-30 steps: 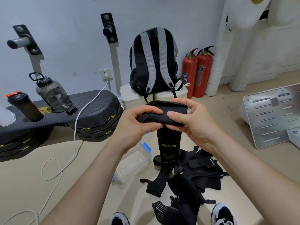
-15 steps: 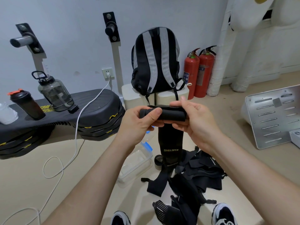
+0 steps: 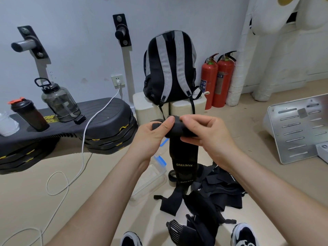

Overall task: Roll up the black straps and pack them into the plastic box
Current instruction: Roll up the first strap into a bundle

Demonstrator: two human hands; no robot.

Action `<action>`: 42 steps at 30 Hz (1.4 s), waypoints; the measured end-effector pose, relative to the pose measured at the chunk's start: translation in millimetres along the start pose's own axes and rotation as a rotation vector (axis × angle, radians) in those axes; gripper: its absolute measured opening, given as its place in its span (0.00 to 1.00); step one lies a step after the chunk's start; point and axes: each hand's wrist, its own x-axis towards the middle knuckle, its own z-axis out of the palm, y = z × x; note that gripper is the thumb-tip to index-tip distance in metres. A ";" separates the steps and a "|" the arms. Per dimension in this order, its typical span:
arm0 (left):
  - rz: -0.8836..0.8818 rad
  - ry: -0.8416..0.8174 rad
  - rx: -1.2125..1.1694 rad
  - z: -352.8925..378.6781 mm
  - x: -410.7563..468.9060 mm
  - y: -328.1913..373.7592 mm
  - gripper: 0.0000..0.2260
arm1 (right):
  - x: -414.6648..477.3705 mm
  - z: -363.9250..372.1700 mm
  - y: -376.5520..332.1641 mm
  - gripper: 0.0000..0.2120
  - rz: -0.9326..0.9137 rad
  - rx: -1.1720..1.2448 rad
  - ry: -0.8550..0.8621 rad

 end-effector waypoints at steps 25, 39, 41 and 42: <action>-0.392 -0.087 -0.344 3.4 -3.6 3.6 0.08 | 1.4 4.2 6.2 0.08 0.071 0.076 0.121; 0.911 0.031 0.915 -3.9 -5.5 -2.3 0.13 | 5.2 0.9 5.7 0.13 0.140 0.144 0.133; 0.988 0.066 0.962 -3.6 -3.5 -5.2 0.09 | 5.6 -0.2 6.0 0.11 0.170 0.172 0.127; 1.021 0.073 1.018 -2.2 -3.3 -7.5 0.07 | 6.0 -0.7 6.3 0.10 0.187 0.191 0.123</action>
